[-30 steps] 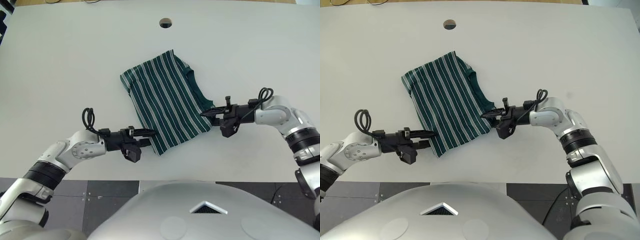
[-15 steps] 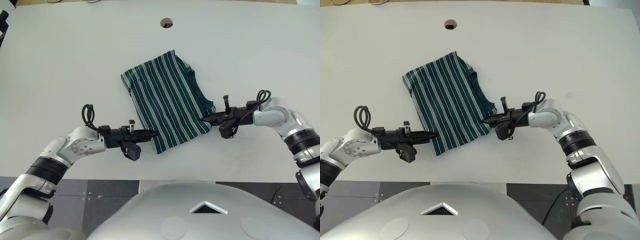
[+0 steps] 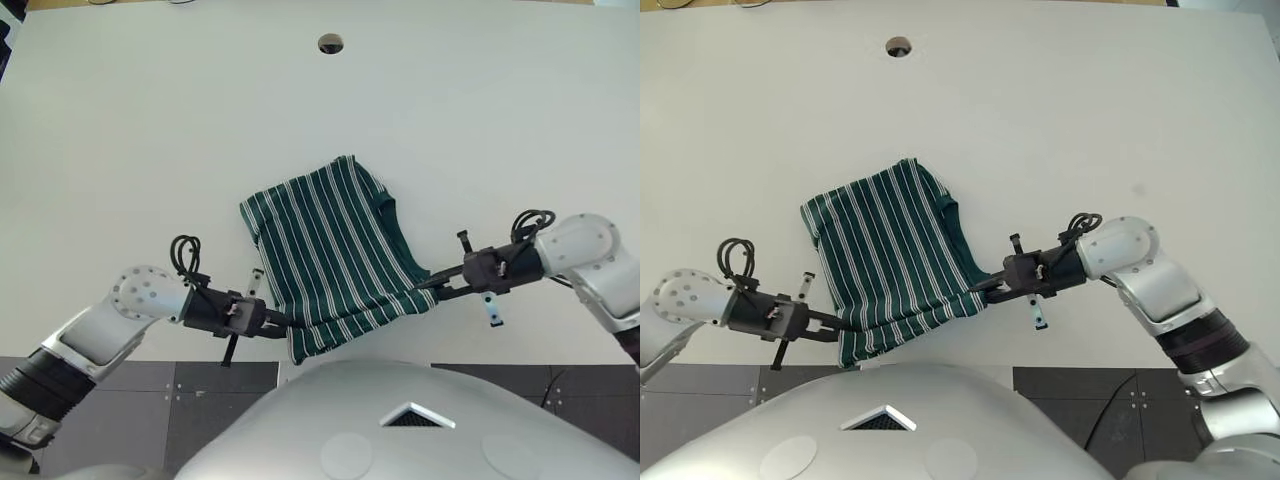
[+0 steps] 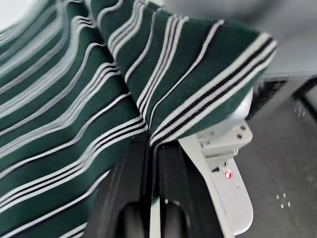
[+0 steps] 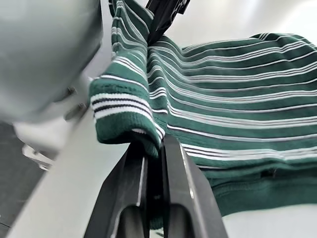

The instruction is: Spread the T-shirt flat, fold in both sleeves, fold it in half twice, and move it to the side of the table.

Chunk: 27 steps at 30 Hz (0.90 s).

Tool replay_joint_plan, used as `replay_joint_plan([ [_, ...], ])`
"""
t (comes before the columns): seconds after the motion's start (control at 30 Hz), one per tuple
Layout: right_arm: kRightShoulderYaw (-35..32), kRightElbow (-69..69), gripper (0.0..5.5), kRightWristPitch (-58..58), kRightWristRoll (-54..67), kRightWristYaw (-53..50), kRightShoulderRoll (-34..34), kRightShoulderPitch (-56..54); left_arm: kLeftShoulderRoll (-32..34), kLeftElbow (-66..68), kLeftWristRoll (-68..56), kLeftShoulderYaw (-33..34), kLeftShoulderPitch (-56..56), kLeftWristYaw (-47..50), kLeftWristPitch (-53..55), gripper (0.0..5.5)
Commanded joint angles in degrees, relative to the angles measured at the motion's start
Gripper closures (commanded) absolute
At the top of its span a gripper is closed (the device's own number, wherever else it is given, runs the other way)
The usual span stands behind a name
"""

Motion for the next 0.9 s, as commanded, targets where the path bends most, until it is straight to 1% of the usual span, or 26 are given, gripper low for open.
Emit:
replay_joint_plan([
  [0.03,-3.0,-2.8,5.4,0.9,-1.8,-0.7,2.0,-2.4,-2.3,0.4,-2.3,4.5,2.8,-2.2,0.1,5.4],
  [0.13,-4.1,-1.7,5.4,-0.3,-5.1,-2.8,6.5,-6.9,-4.5,2.1,-4.1,8.5,5.5,-3.8,-1.3,5.4],
  [0.23,-3.8,1.9,5.4,-1.6,-9.4,-5.0,11.5,-11.5,-7.6,6.0,-5.1,12.4,6.5,-4.7,-2.3,5.4],
  [0.4,-2.8,12.1,5.4,-4.4,-17.7,-10.7,19.5,-17.5,-12.4,13.6,-8.4,18.3,4.2,-8.9,-0.8,5.4],
  [0.57,-2.3,20.8,5.4,-8.2,-23.0,-12.9,24.6,-21.3,-15.9,23.1,-10.1,23.7,0.1,-15.0,0.2,5.4],
  [0.7,-2.0,26.5,5.4,-11.1,-25.6,-13.8,27.6,-23.2,-18.9,30.7,-6.4,24.9,-4.5,-16.3,0.6,5.4],
  [0.83,-2.4,30.7,5.4,-13.9,-27.1,-14.8,30.1,-24.3,-20.9,31.6,-5.2,25.2,-8.6,-13.1,8.5,5.4],
  [0.87,-2.6,31.9,5.05,-14.5,-27.5,-15.3,30.7,-24.7,-21.7,31.9,-5.2,25.7,-9.8,-11.8,10.3,5.4],
  [0.9,-2.8,33.4,4.89,-15.3,-28.0,-16.1,31.2,-25.2,-22.5,32.1,-5.4,26.3,-10.9,-10.7,11.9,5.4],
])
